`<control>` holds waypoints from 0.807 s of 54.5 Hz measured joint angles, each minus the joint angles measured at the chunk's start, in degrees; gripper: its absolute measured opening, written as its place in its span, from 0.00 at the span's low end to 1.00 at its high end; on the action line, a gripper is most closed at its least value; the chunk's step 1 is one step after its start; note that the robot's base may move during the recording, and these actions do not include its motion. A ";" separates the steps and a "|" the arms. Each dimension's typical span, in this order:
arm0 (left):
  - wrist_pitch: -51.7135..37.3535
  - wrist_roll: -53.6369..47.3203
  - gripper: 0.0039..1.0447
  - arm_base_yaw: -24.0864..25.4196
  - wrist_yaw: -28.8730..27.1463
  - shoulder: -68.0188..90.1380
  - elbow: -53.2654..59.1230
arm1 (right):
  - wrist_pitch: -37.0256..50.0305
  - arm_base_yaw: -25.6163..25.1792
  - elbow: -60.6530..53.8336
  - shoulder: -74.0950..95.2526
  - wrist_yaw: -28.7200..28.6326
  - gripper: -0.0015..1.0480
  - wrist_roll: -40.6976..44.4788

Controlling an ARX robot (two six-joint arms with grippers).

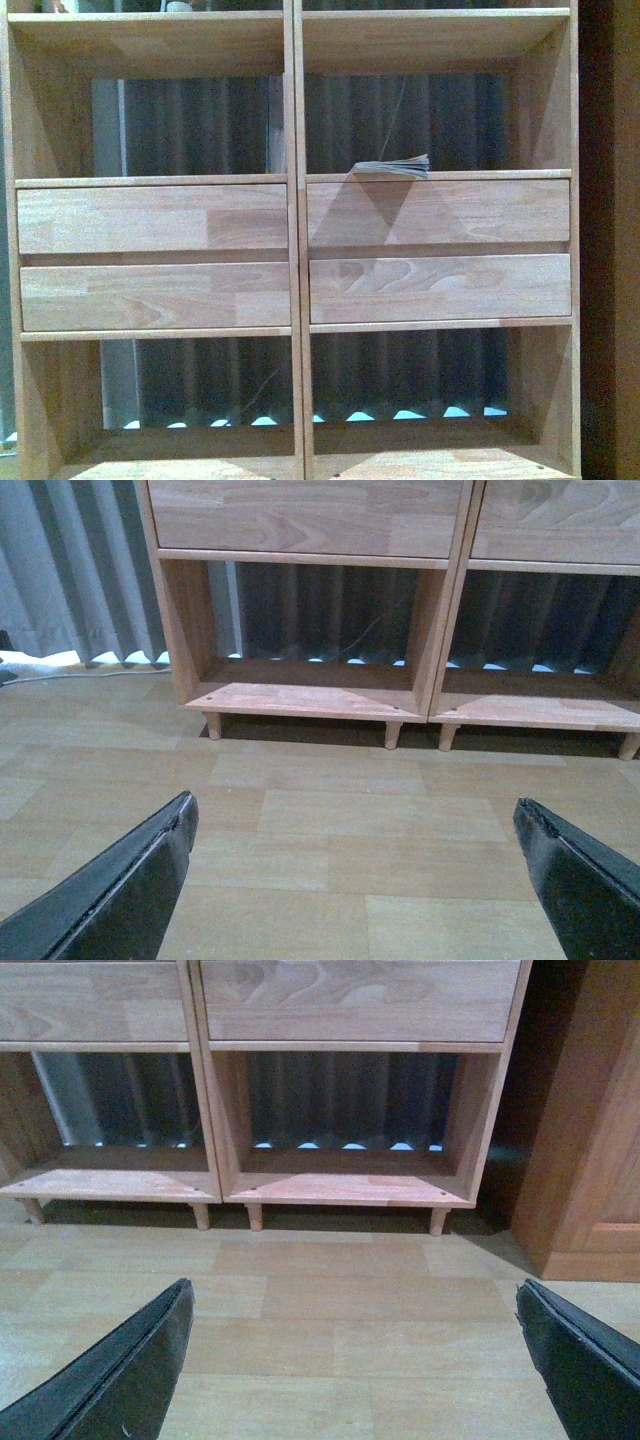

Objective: Organize books on shelf

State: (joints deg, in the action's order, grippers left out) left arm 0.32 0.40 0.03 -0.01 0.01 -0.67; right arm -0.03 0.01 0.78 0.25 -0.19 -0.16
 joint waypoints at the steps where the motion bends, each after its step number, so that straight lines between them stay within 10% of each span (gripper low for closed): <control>1: 0.00 0.00 0.93 0.00 0.00 0.00 0.00 | 0.00 0.00 0.02 0.00 0.00 0.93 0.00; 44: 0.00 0.00 0.93 0.00 -0.02 0.00 0.00 | 0.00 0.00 0.00 0.00 0.02 0.93 0.00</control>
State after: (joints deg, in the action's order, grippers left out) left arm 0.32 0.40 0.03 -0.03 0.01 -0.67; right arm -0.03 0.01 0.78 0.25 -0.16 -0.16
